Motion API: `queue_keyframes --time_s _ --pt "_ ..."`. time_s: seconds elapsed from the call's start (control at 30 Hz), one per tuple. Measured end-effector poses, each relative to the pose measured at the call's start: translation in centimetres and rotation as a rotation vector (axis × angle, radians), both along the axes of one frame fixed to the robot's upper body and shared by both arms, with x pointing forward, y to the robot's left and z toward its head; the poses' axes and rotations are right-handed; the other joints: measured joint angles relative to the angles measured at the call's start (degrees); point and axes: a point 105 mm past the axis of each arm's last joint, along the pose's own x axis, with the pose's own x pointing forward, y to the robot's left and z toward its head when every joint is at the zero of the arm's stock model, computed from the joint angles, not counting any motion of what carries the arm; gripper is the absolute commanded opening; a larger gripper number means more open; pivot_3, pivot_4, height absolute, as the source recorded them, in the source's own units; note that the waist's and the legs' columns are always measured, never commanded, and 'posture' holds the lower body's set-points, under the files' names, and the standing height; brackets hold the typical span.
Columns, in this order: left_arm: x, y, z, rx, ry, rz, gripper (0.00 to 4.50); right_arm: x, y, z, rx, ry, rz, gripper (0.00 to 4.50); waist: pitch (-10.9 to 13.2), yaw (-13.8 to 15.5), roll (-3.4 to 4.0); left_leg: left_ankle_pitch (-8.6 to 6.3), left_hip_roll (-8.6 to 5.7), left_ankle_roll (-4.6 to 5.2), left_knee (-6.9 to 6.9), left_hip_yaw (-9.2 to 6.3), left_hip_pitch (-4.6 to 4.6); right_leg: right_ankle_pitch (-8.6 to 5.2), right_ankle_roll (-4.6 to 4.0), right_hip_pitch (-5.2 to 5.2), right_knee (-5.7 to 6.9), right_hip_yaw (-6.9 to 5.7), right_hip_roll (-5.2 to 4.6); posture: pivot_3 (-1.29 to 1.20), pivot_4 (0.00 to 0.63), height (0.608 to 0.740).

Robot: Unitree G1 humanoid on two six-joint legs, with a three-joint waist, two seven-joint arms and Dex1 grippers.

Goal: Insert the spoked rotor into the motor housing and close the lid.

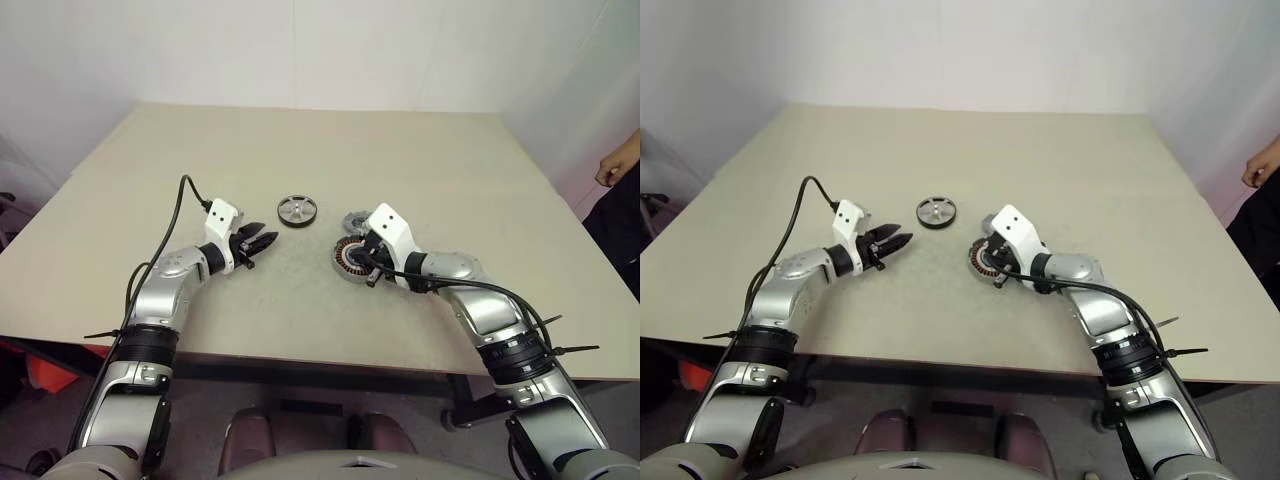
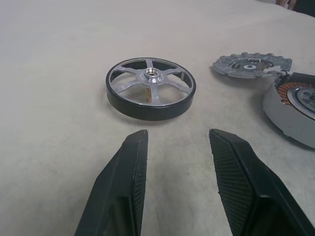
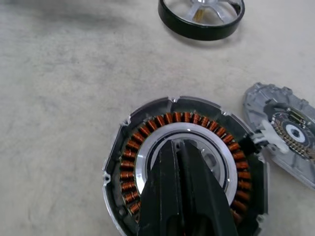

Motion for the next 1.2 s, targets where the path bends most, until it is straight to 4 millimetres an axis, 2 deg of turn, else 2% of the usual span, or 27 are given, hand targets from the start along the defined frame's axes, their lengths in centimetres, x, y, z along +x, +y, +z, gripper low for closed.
queue_keyframes --time_s 0.17,0.27,0.4,0.53,0.7,0.83,1.07,1.2 --pt "0.0 0.1 -0.1 0.001 0.003 0.004 2.1 0.4 -0.7 0.4 -0.02 -0.013 -0.019 0.12 0.0 0.1 0.0 0.01 -0.01 -0.02 0.09 -0.02 0.02 0.0 0.01 0.11 0.01 0.0 -0.02 0.0 0.0 0.74" --pt "0.0 0.1 -0.3 0.001 0.008 0.007 2.1 1.0 -1.4 1.6 -0.023 -0.043 -0.042 0.12 0.0 0.1 0.0 0.01 0.01 -0.02 0.09 -0.03 0.01 0.0 0.0 0.09 0.01 -0.01 0.0 0.0 0.0 0.74" --pt "0.0 0.1 -0.3 -0.001 0.009 0.006 2.1 1.0 -1.0 3.2 -0.013 -0.09 -0.024 0.12 0.0 -0.1 0.0 0.01 0.05 -0.02 -0.02 -0.04 0.01 0.0 0.0 0.04 0.0 -0.06 0.04 0.0 0.0 0.74" --pt "0.0 0.1 -0.3 -0.001 0.01 0.007 2.1 0.9 -0.8 2.9 -0.012 -0.079 -0.021 0.12 0.0 0.0 0.0 0.01 0.02 -0.02 -0.01 -0.04 -0.01 0.0 0.0 0.04 -0.03 -0.07 0.01 0.0 0.0 0.74" --pt "0.0 0.2 -0.3 0.0 0.009 0.01 2.1 -0.2 -0.2 0.3 -0.016 0.001 -0.006 0.12 0.0 0.0 0.0 0.01 0.03 -0.02 0.0 -0.04 0.0 0.0 0.0 0.05 -0.02 -0.07 0.01 0.0 0.0 0.74" --pt "0.0 0.3 -0.3 0.001 0.011 0.012 2.1 -0.2 -0.1 -0.1 -0.006 -0.005 -0.007 0.12 0.0 0.0 -0.01 0.01 0.03 -0.02 0.01 -0.04 0.1 -0.01 0.01 0.16 -0.02 -0.06 0.0 0.0 0.0 0.74" --pt "0.0 0.3 -0.3 0.003 0.011 0.013 2.1 0.0 -0.4 0.4 -0.015 -0.011 -0.009 0.12 0.0 0.0 0.0 0.01 0.02 -0.02 0.02 -0.05 0.07 -0.01 0.01 0.16 -0.02 -0.06 0.0 0.0 0.0 0.74" --pt "0.0 0.3 -0.4 0.002 0.013 0.013 2.1 0.5 -0.7 2.6 -0.012 -0.071 -0.012 0.12 0.0 0.0 0.0 0.01 0.04 -0.02 0.01 -0.05 0.04 -0.01 0.0 0.11 -0.03 -0.07 0.01 0.0 0.0 0.74"
